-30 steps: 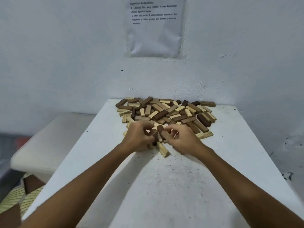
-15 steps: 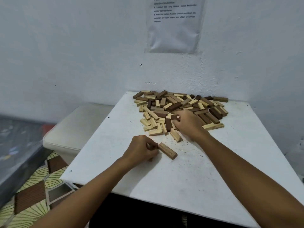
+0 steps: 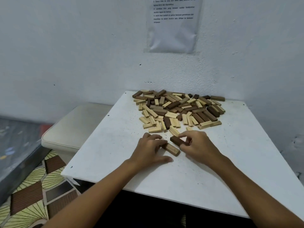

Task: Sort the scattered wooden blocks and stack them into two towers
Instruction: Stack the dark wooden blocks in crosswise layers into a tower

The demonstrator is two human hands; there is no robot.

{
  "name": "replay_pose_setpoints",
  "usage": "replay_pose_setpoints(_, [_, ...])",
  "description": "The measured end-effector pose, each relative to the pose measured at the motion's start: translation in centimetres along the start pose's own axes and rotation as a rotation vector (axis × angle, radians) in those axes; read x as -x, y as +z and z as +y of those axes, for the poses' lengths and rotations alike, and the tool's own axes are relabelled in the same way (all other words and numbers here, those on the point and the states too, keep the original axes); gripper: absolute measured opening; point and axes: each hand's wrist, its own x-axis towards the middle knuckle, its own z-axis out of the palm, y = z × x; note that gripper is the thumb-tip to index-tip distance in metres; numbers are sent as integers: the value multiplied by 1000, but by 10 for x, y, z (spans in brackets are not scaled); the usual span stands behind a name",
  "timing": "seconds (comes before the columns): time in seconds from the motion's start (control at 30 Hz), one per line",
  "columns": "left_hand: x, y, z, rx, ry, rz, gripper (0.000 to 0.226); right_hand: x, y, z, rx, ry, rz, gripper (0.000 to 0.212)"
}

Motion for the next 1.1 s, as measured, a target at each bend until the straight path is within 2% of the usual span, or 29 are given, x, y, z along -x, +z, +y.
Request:
replay_pose_setpoints(0.13, [-3,13,5,90,55,105,45,16,11,-1,45,-32,-4,31])
replay_pose_setpoints(0.2, [-4,9,8,131,38,80,40,18,13,-2,30,-33,10,28])
replay_pose_setpoints(0.3, [-4,-2,4,137,37,-36,50,18,9,-2,45,-13,6,31])
replay_pose_setpoints(0.43, [-8,-17,-15,192,20,-186,75,14,2,7,165,35,26,32])
replay_pose_setpoints(0.53, [-10,-24,-23,206,19,-246,74,16,2,11,127,39,-59,30])
replay_pose_setpoints(0.63, [-12,-25,-26,212,34,-238,64,21,4,10,65,38,-120,32])
replay_pose_setpoints(0.8, [-9,-18,-20,244,40,-171,66,16,-3,9,-66,46,-229,28])
replay_pose_setpoints(0.97, [-5,-12,-16,223,65,-101,67,5,-8,12,-16,2,-467,77])
replay_pose_setpoints(1.1, [-1,-8,-11,210,88,-72,69,4,3,14,27,-119,-448,76])
